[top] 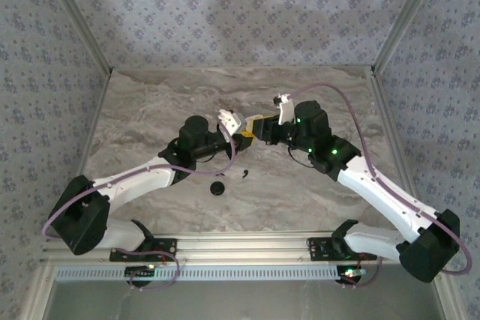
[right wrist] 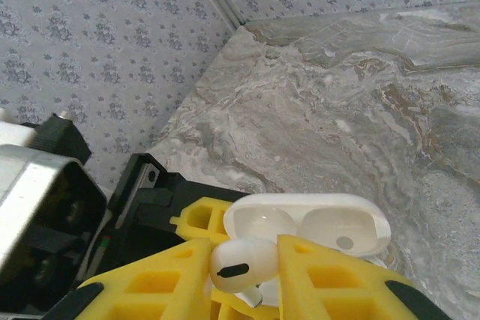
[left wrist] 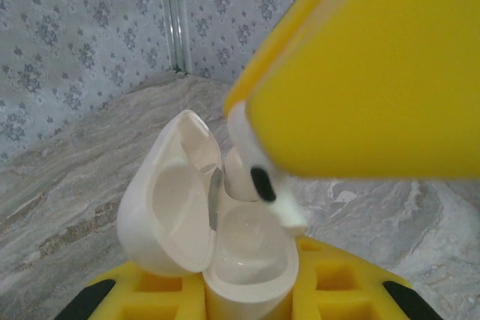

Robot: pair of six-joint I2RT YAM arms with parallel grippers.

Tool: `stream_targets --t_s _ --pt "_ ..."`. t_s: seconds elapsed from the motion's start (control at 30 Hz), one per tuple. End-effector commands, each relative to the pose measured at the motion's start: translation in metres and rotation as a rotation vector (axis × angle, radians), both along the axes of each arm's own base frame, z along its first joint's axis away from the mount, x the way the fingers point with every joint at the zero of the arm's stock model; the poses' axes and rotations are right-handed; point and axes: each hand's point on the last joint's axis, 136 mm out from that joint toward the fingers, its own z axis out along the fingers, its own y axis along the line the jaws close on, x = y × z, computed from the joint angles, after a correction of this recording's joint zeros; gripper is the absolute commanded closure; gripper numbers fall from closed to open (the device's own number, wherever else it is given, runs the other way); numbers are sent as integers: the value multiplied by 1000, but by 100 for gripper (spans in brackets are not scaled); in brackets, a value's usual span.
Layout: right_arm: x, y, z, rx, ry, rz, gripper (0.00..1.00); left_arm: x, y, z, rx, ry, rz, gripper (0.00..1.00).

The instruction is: Insert the wireless bluetooth earbuds into the charging case

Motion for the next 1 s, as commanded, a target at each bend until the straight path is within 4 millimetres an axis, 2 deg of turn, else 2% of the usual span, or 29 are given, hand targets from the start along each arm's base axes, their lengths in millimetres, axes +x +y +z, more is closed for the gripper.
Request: stream_targets --t_s 0.0,0.3,0.53,0.83,0.97 --pt "3 3 6 7 -38 -5 73 2 -7 31 -72 -53 -4 85" --pt "6 8 9 15 -50 0 73 1 -8 31 -73 -57 -7 85" --pt "5 11 3 14 -31 11 73 2 -8 38 -87 -67 -4 85" --pt "-2 4 0 0 -25 7 73 4 -8 46 -110 -80 9 85" --pt "-2 1 -9 -21 0 0 73 4 -8 48 -115 -83 7 85"
